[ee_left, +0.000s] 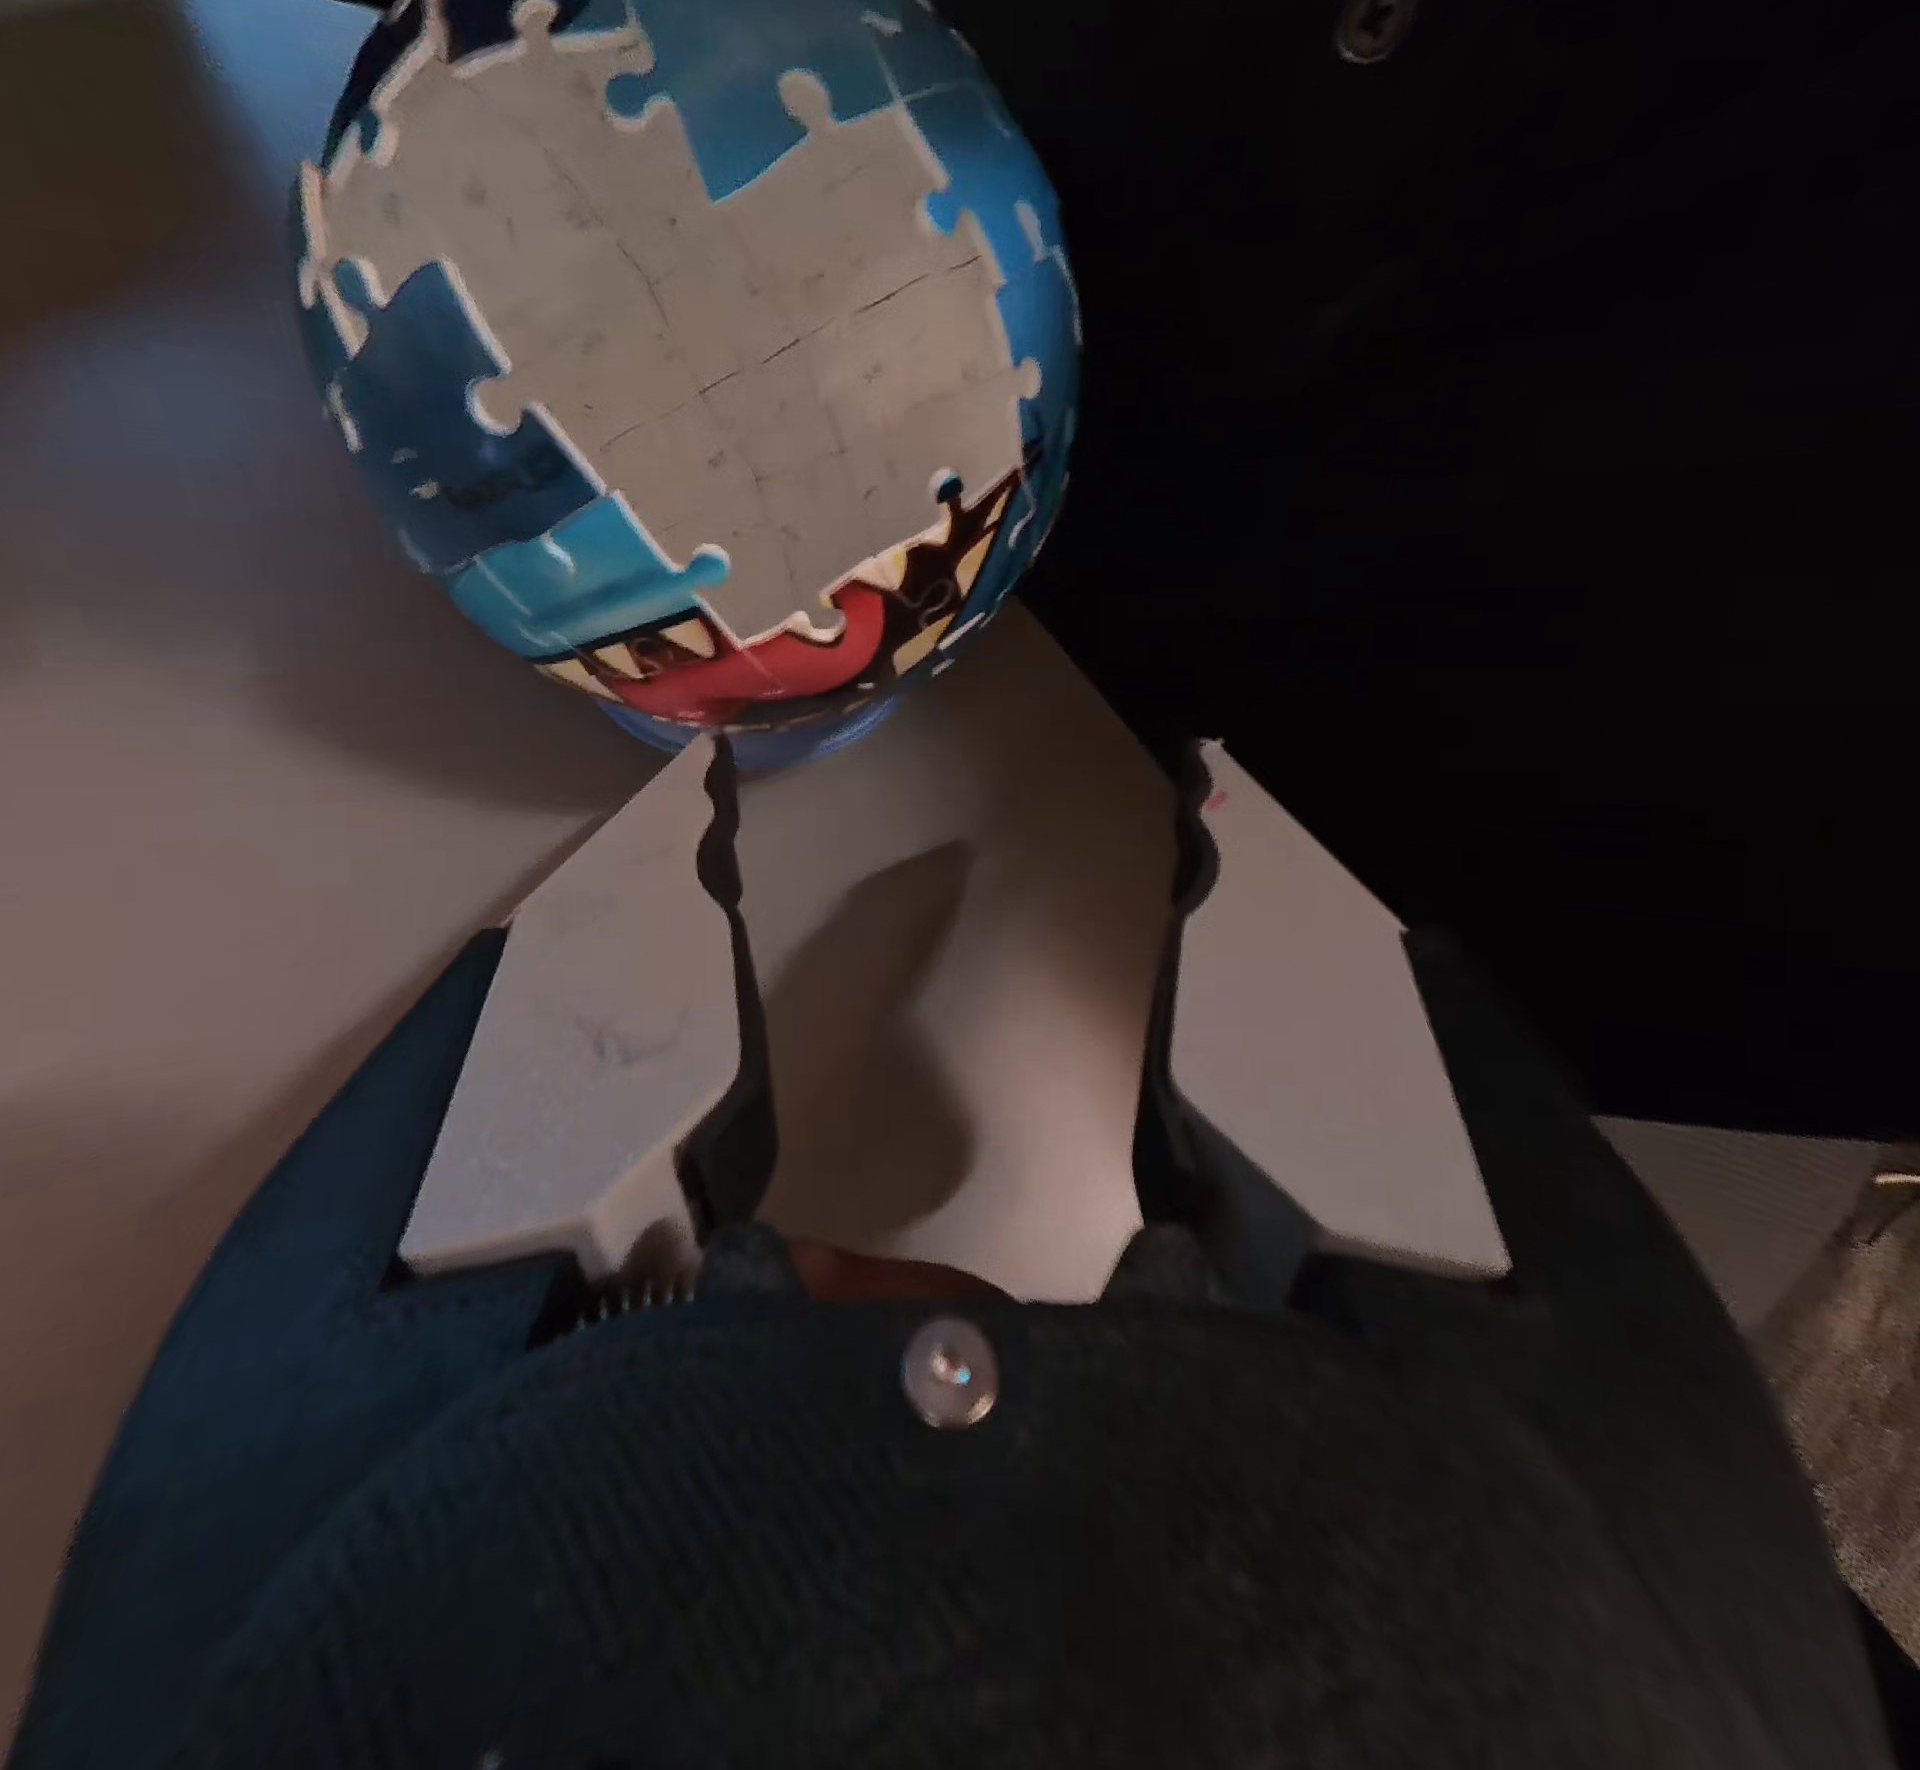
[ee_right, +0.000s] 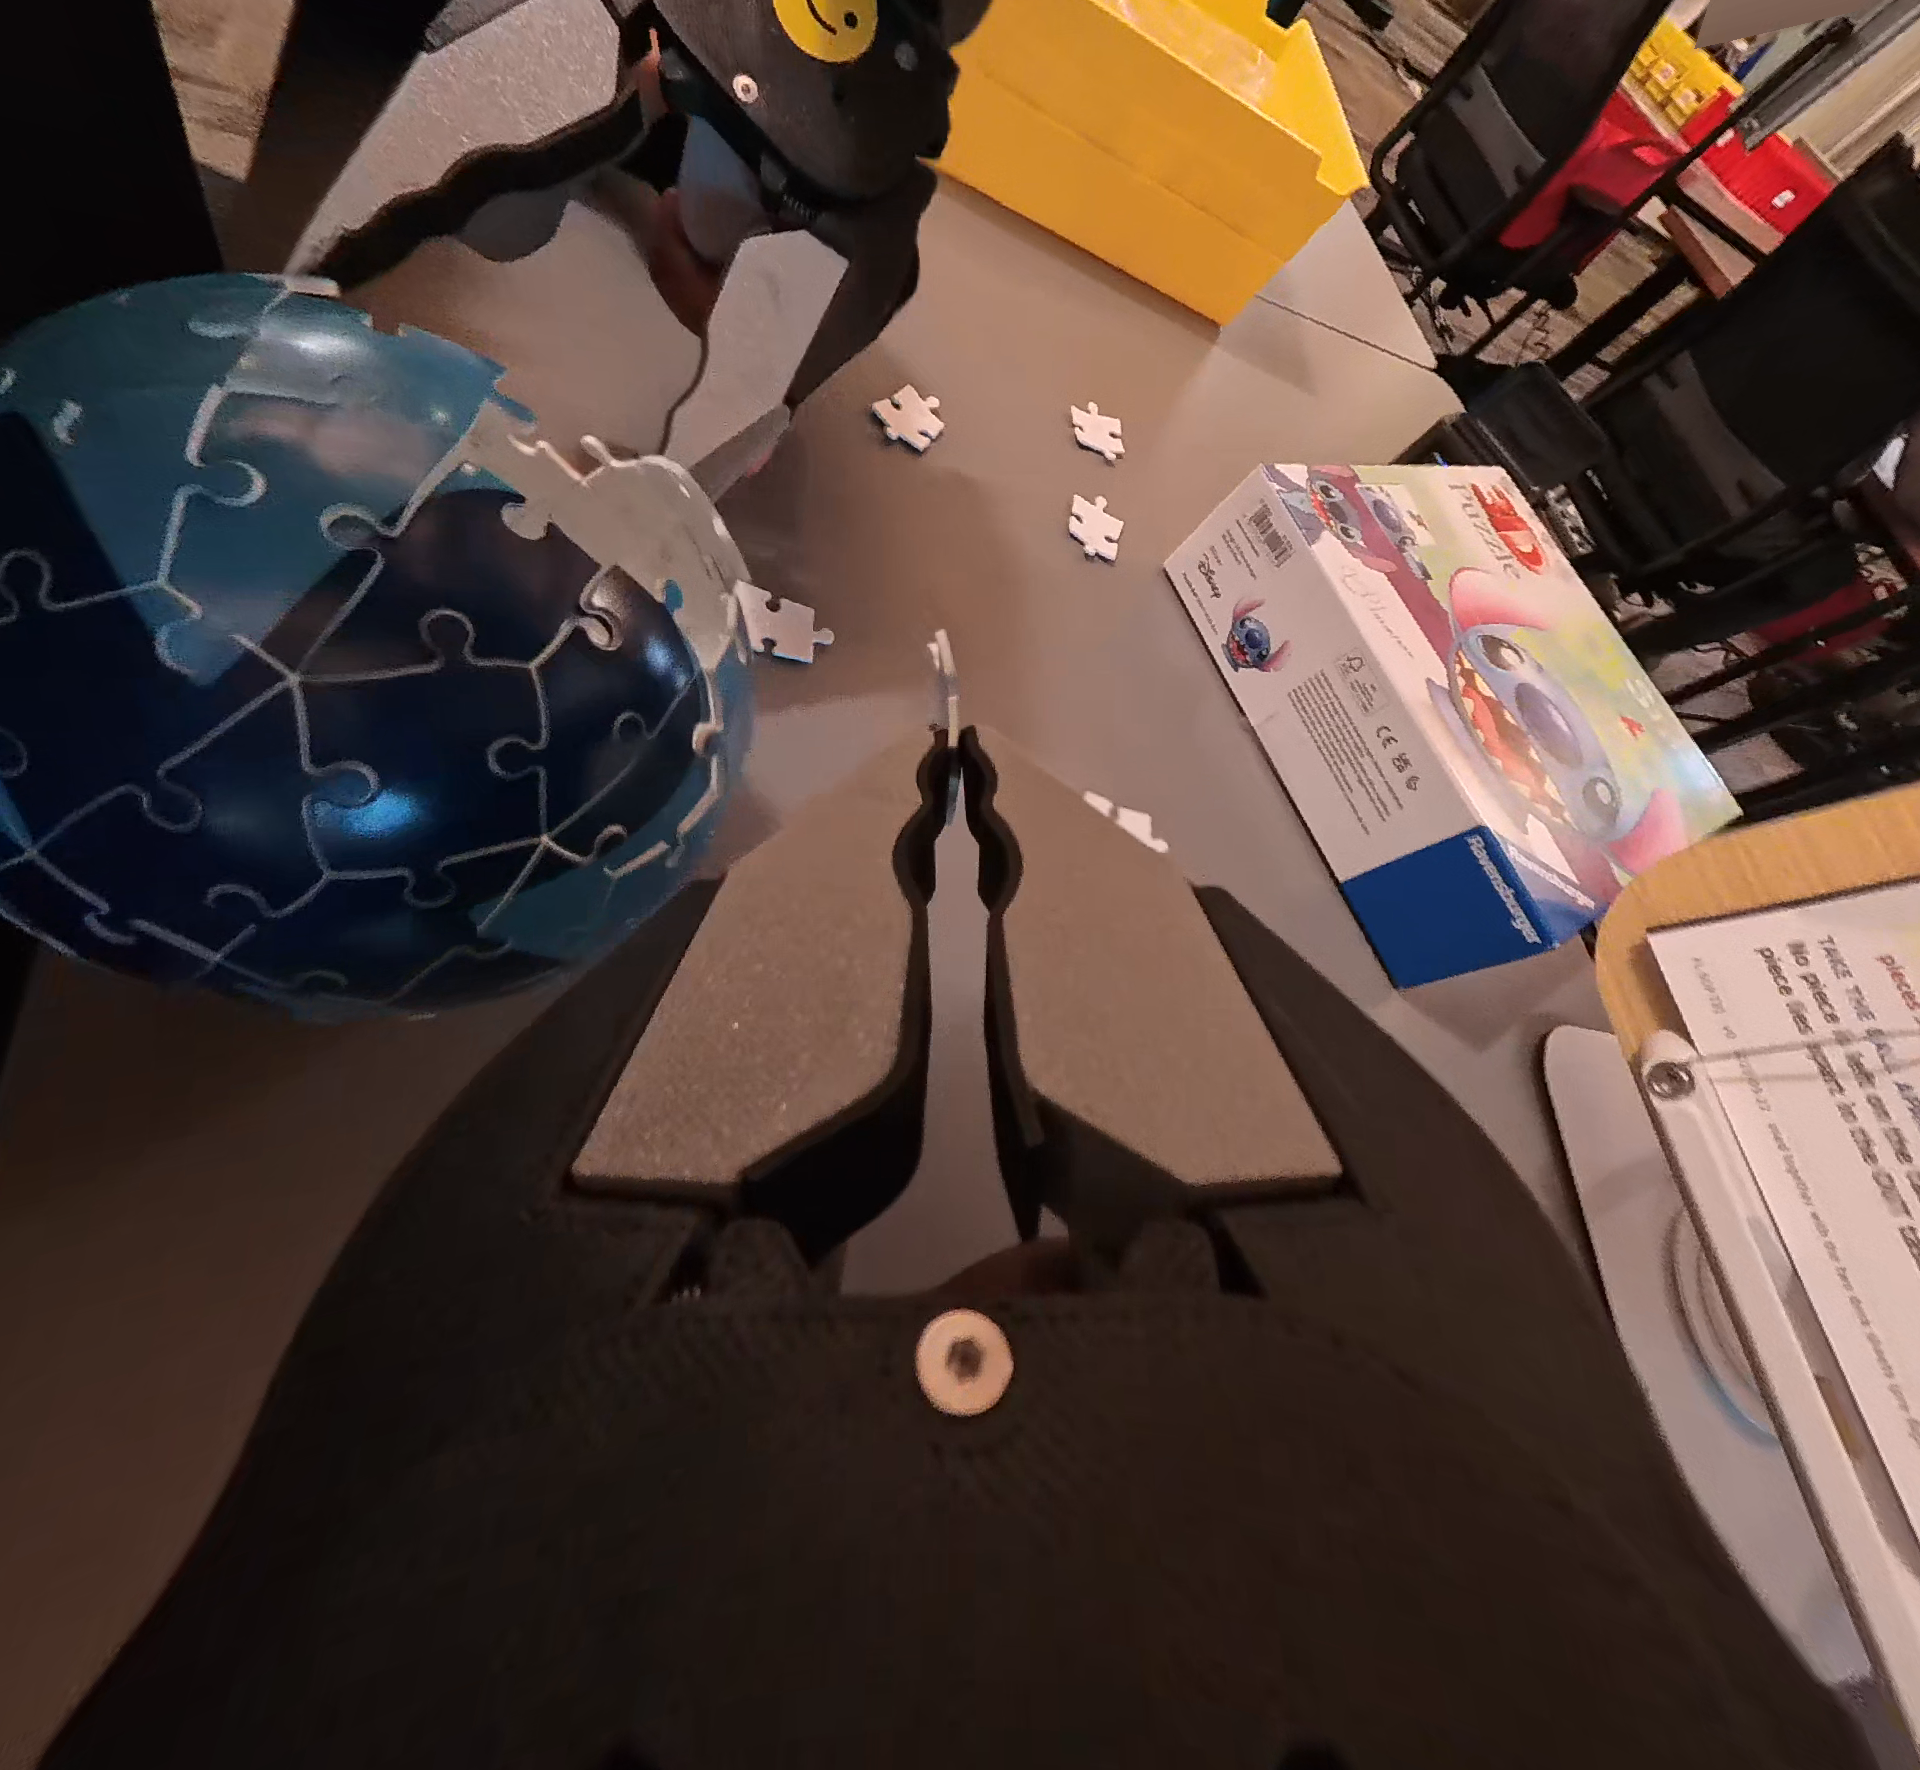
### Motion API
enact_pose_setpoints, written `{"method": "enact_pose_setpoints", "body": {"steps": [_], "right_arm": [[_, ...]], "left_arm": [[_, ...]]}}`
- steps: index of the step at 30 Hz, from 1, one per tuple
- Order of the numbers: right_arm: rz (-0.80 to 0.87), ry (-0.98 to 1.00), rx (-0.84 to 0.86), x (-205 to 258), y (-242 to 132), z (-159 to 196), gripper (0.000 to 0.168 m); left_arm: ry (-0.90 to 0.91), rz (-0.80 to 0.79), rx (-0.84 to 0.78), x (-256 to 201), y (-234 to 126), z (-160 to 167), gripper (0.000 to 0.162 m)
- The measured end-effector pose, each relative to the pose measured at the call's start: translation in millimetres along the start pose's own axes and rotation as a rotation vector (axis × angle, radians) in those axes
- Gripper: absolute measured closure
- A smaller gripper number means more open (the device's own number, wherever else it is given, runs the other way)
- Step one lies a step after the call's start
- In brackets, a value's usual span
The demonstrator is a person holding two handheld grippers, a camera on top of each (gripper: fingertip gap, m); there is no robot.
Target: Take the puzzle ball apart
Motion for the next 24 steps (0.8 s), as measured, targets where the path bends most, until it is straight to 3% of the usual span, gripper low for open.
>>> {"method": "enact_pose_setpoints", "body": {"steps": [1,6,9,13,24], "right_arm": [[0.017,0.009,0.008,-3.0,-3.0,1.5,0.168],[0.194,0.196,0.025,-18.5,-32.4,3.6,0.168],[0.317,0.345,0.027,-10.0,-50.2,10.0,0.168],[0.359,0.368,0.133,22.2,-64.3,25.2,0.168],[0.432,0.447,0.172,50.8,-27.0,28.9,0.168]], "left_arm": [[-0.001,-0.023,0.009,3.4,-2.9,1.2,0.074],[0.007,-0.109,-0.085,40.8,-18.1,-8.8,0.056],[0.025,-0.039,-0.107,45.4,-12.1,-13.8,0.057],[0.048,0.023,-0.088,39.0,-1.0,-12.3,0.058],[0.021,0.016,-0.099,13.8,12.5,-10.1,0.059]]}}
Point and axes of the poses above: each gripper's, where its closed fingertips meet, y out along the fingers, z out of its underside, x = y × z across the jaws, the point moved 2 cm from there along -y, back along the fingers, and after that the axes turned 15 degrees about z, right-handed, at the moved point
